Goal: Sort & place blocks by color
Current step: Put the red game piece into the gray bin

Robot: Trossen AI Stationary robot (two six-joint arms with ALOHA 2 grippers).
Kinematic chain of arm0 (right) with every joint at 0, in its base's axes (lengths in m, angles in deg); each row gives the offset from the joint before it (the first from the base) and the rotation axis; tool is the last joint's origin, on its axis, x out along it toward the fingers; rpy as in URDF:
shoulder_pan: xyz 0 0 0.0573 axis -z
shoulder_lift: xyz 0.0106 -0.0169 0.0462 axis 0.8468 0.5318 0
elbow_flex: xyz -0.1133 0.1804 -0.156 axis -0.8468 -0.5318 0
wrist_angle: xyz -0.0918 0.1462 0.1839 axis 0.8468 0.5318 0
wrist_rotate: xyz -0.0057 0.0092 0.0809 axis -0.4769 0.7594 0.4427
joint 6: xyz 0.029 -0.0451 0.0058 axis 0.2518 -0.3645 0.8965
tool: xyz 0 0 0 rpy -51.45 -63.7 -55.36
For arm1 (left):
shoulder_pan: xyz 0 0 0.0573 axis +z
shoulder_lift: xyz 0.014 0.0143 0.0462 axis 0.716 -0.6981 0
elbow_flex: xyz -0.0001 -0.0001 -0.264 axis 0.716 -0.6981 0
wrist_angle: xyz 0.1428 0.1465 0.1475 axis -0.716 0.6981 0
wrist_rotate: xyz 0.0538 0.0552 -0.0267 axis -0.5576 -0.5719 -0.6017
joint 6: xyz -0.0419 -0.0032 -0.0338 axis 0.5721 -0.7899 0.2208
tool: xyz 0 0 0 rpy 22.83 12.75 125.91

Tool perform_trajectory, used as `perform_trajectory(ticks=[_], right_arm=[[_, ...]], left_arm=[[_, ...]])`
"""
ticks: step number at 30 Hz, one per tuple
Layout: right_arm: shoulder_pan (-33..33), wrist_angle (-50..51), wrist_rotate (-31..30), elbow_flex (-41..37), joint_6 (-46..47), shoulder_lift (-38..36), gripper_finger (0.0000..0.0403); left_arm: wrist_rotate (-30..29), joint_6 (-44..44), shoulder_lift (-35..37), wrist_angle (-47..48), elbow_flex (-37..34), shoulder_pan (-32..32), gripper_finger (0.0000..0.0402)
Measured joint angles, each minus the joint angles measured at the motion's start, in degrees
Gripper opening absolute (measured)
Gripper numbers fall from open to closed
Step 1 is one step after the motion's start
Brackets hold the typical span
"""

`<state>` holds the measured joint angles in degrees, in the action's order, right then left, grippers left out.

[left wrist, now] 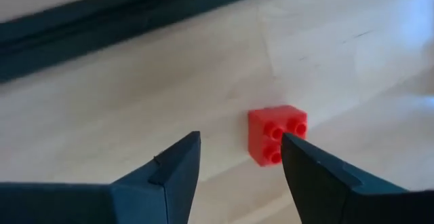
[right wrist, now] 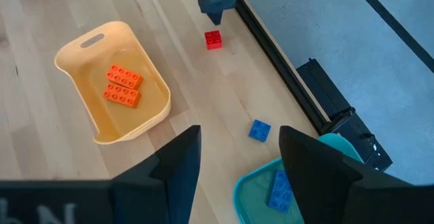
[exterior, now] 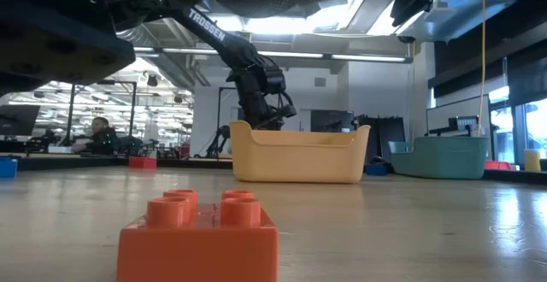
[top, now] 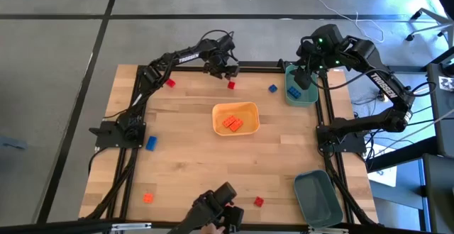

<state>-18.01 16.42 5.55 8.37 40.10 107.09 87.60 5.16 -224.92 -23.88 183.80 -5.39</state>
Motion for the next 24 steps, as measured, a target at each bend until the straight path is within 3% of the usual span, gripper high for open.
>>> perform_trajectory(ticks=[13, 19, 24], right_arm=[[0.00, -0.01, -0.01, 0.00, 0.02, 0.00, 0.0200], [0.00, 0.01, -0.01, 0.00, -0.02, 0.00, 0.0200], [0.02, 0.01, -0.01, 0.00, -0.09, 0.00, 0.0200]], left_arm=[[0.88, -1.86, -0.38, -0.05, 0.03, -1.02, 0.0195], [9.91, -1.65, -3.45, -2.50, -0.07, -1.09, 0.0195], [7.26, -0.24, -3.45, -2.46, 0.39, -1.10, 0.0195]])
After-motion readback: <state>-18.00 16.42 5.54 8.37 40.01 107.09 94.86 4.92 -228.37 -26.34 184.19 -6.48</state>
